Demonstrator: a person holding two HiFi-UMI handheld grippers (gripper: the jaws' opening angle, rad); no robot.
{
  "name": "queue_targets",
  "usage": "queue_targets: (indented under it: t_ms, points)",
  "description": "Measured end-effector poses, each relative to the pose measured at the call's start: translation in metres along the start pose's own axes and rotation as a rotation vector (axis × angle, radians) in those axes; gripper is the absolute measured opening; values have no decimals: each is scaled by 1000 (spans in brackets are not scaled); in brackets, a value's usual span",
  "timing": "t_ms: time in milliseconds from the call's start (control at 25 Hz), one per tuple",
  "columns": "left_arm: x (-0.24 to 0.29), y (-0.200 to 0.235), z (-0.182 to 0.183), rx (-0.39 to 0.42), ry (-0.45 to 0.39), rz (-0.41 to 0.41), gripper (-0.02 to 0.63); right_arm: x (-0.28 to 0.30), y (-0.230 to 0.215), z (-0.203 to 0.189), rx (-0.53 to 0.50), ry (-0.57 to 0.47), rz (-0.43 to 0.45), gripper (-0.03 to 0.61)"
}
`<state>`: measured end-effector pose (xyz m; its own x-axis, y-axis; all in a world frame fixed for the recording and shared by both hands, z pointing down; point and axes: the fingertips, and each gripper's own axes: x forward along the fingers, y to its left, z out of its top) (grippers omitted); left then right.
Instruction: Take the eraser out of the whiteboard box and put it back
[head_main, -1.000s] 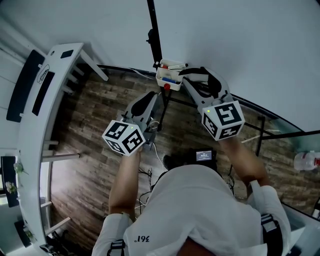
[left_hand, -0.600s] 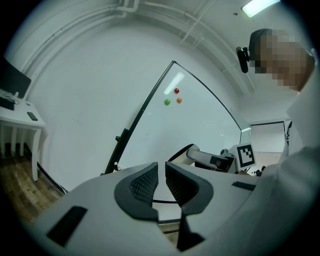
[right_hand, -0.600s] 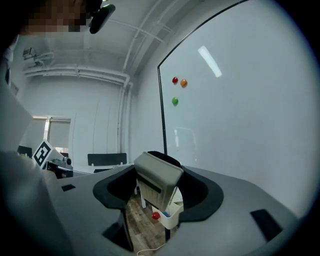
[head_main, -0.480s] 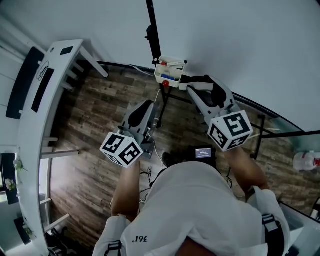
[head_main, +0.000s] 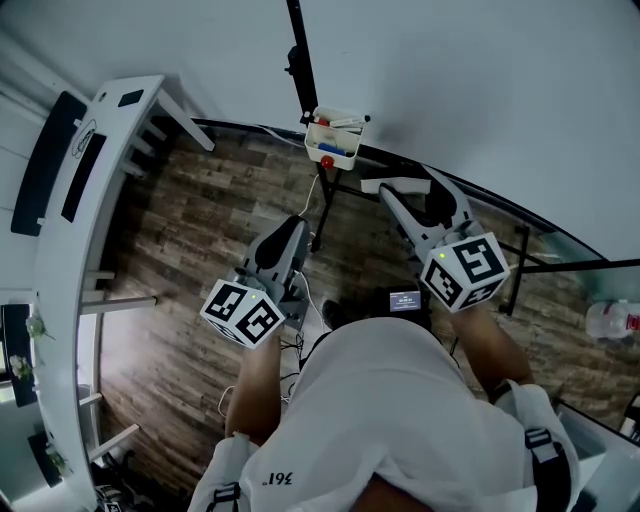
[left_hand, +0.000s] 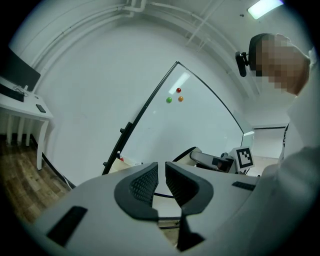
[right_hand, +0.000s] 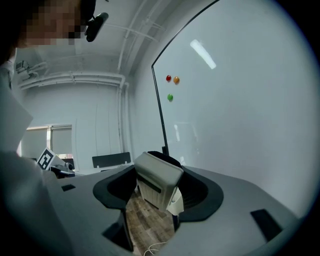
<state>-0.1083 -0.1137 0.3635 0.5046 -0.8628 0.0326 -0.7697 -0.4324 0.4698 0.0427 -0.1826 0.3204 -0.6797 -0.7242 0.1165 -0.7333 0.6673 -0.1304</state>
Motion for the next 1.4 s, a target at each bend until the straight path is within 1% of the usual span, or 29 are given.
queue_targets:
  t_ms: [280,680,920,1120,1280,1400]
  points:
    - [-6,-4,-17,-1,28,13,35,-12,-4,-7,23,3,8,278]
    - [-13,-12,-48,-30,88,-1,35,-25,2,-22,45,32,26,278]
    - [-14,-15,-58,-43,110,0,35,-28,1,-36,103,55,31,278]
    - [-14,-14,-65,-46,122,-14,35,-31,-3,-54,187,86,23,278]
    - [-10,-12,-67,-66,129,-4,35,-30,-9,-69,258,118,16,278]
    - [-9,-12,-66,-73,127,-6,35,-29,-11,-73,274,131,10,278]
